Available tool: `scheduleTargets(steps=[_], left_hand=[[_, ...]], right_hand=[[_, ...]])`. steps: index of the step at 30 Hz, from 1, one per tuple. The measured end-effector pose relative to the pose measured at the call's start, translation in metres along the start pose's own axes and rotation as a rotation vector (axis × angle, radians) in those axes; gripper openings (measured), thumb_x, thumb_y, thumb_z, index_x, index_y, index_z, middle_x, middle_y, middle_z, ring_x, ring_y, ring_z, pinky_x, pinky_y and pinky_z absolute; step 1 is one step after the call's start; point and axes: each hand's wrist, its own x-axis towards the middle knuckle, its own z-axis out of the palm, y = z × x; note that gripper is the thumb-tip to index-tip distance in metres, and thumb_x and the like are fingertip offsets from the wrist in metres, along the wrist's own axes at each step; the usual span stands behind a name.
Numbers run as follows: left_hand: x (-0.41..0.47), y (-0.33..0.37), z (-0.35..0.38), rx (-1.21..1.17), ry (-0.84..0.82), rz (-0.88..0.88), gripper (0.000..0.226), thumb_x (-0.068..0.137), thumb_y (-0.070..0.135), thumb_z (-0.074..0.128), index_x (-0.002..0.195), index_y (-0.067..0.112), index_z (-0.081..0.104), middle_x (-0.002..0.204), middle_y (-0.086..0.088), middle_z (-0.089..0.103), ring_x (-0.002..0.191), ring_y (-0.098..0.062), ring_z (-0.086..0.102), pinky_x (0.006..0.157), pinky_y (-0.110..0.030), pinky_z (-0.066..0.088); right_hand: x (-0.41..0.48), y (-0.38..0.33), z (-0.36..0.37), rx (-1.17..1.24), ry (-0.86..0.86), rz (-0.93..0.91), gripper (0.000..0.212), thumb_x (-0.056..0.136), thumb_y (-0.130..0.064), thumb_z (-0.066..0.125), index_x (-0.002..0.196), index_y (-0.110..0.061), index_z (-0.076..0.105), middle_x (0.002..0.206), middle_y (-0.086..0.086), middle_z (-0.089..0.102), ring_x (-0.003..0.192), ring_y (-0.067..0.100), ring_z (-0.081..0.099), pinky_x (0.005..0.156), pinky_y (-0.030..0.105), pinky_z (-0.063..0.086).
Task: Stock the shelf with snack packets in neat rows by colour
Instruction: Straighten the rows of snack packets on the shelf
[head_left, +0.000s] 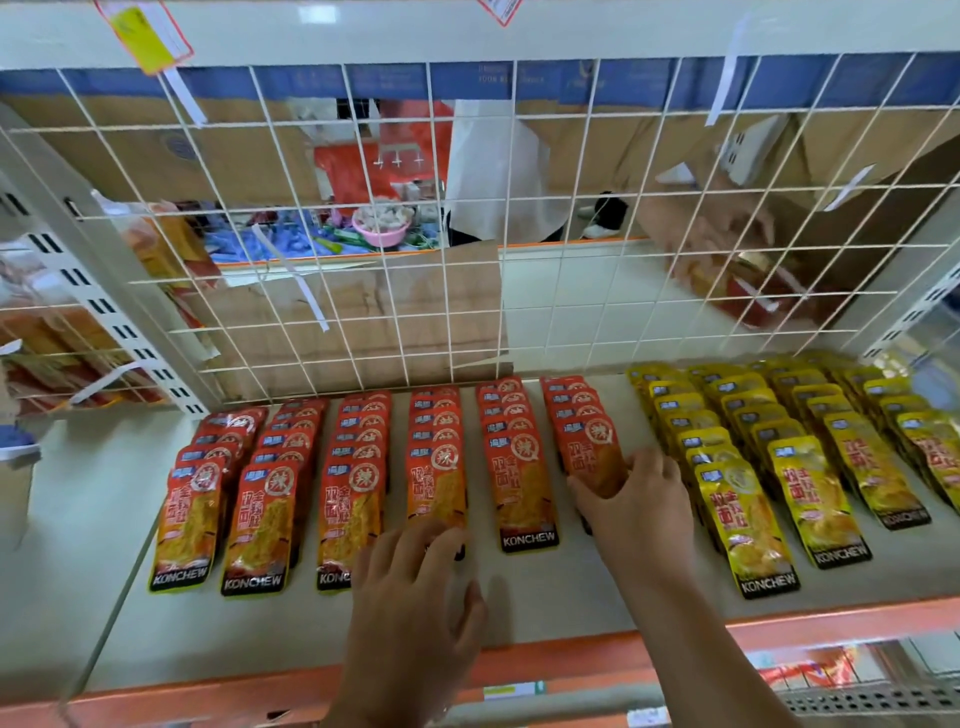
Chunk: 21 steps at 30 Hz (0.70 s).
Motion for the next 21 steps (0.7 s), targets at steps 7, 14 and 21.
scheduleTargets(steps=[7, 14, 21], left_hand=[[0.0004, 0.001, 0.0008, 0.012, 0.002, 0.0, 0.043, 0.075, 0.042, 0.061, 0.116, 0.028, 0.059, 0.119, 0.007, 0.059, 0.108, -0.019, 0.051, 0.093, -0.031, 0.028], [-0.0009, 0.001, 0.0002, 0.007, -0.009, -0.025, 0.042, 0.078, 0.042, 0.06, 0.118, 0.03, 0.057, 0.121, 0.007, 0.059, 0.113, -0.019, 0.05, 0.096, -0.029, 0.026], [-0.0027, -0.0002, 0.0022, 0.027, 0.004, -0.043, 0.04, 0.079, 0.038, 0.06, 0.116, 0.024, 0.066, 0.121, 0.005, 0.06, 0.114, -0.022, 0.052, 0.096, -0.031, 0.03]], right_hand=[[-0.0002, -0.0005, 0.0003, -0.038, -0.003, -0.008, 0.068, 0.072, -0.059, 0.079, 0.111, -0.009, 0.054, 0.11, 0.01, 0.057, 0.103, 0.033, 0.058, 0.085, 0.043, 0.051], [-0.0009, 0.001, 0.0015, -0.046, 0.007, -0.03, 0.069, 0.071, -0.059, 0.08, 0.11, -0.009, 0.054, 0.11, 0.011, 0.057, 0.104, 0.033, 0.058, 0.087, 0.043, 0.048], [-0.0013, 0.0054, -0.003, 0.059, -0.023, -0.026, 0.071, 0.07, -0.059, 0.081, 0.116, -0.01, 0.056, 0.115, 0.008, 0.056, 0.107, 0.031, 0.056, 0.09, 0.043, 0.048]])
